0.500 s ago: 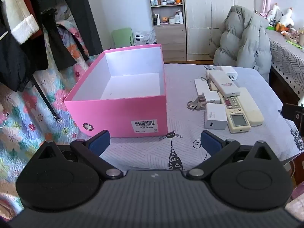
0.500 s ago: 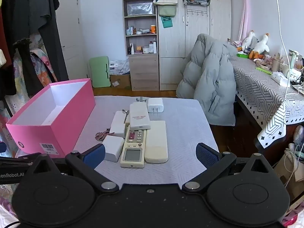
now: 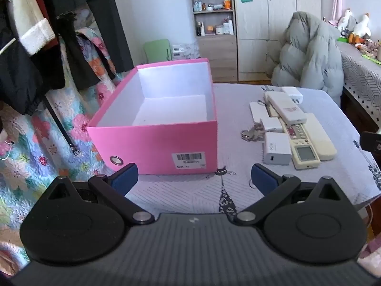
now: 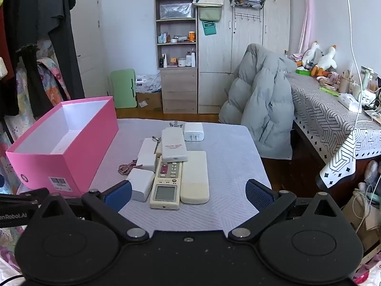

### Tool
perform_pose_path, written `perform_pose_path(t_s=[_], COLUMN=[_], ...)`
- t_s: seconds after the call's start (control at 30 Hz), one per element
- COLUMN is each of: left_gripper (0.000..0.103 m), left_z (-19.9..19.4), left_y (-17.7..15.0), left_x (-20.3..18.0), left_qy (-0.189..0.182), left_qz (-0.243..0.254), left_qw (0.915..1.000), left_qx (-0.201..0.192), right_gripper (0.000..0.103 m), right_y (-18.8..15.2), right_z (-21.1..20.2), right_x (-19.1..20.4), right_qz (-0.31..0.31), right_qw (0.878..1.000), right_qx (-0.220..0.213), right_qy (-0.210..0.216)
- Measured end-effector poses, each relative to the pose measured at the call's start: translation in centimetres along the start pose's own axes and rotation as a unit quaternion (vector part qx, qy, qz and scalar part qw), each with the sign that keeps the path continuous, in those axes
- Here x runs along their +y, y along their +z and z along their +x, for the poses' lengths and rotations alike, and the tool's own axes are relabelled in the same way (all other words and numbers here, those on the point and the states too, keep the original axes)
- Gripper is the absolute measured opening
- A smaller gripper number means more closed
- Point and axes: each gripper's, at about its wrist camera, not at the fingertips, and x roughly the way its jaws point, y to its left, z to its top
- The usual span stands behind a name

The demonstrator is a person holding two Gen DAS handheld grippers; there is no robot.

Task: Organize rigid objects
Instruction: 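Move the right gripper toward the remotes and chargers on the table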

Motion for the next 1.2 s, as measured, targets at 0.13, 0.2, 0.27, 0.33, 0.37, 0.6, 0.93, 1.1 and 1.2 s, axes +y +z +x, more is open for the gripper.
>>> perform_pose_path(t_s=[0.13, 0.2, 0.27, 0.33, 0.37, 0.6, 0.93, 1.1, 1.2], left_gripper=[0.103, 0.103, 0.103, 0.103, 0.103, 0.103, 0.103, 0.103, 0.103], left_z=[0.2, 0.3, 0.3, 0.2, 0.2, 0.2, 0.0, -0.1, -0.2], left_y=[-0.1, -0.1, -0.2, -0.2, -0.1, -0.2, -0.3, -0.3, -0.2], left_x=[0.4, 0.6, 0.7, 0.8, 0.7, 0.7, 1.3, 0.8, 0.5], left_qy=[0.004, 0.006, 0.007, 0.008, 0.007, 0.003, 0.007, 0.001, -0.003], left_qz=[-0.007, -0.009, -0.010, -0.011, -0.010, -0.005, -0.032, -0.010, 0.000], left_qw=[1.0000, 0.9999, 0.9999, 0.9999, 0.9999, 0.9999, 0.9991, 0.9994, 0.9995], left_qx=[-0.002, -0.003, -0.003, -0.005, -0.006, -0.012, -0.028, -0.032, -0.033], right_gripper=[0.103, 0.103, 0.103, 0.103, 0.103, 0.103, 0.103, 0.103, 0.103], right_y=[0.0, 0.0, 0.0, -0.1, -0.1, -0.1, -0.3, -0.4, -0.5], right_z=[-0.3, -0.3, -0.2, -0.2, -0.2, 0.0, 0.3, 0.4, 0.5], right_x=[-0.2, -0.1, -0.1, -0.2, -0.2, -0.4, -0.8, -0.7, -0.7], right_qz=[-0.001, -0.002, -0.002, -0.002, -0.002, -0.002, 0.002, -0.001, -0.003], right_qw=[1.000, 1.000, 1.000, 1.000, 1.000, 1.000, 1.000, 1.000, 1.000], right_qx=[-0.001, 0.000, 0.001, 0.001, 0.002, 0.006, 0.009, 0.011, 0.012], right_qy=[-0.001, -0.002, -0.002, -0.003, -0.004, -0.008, -0.011, -0.011, -0.012])
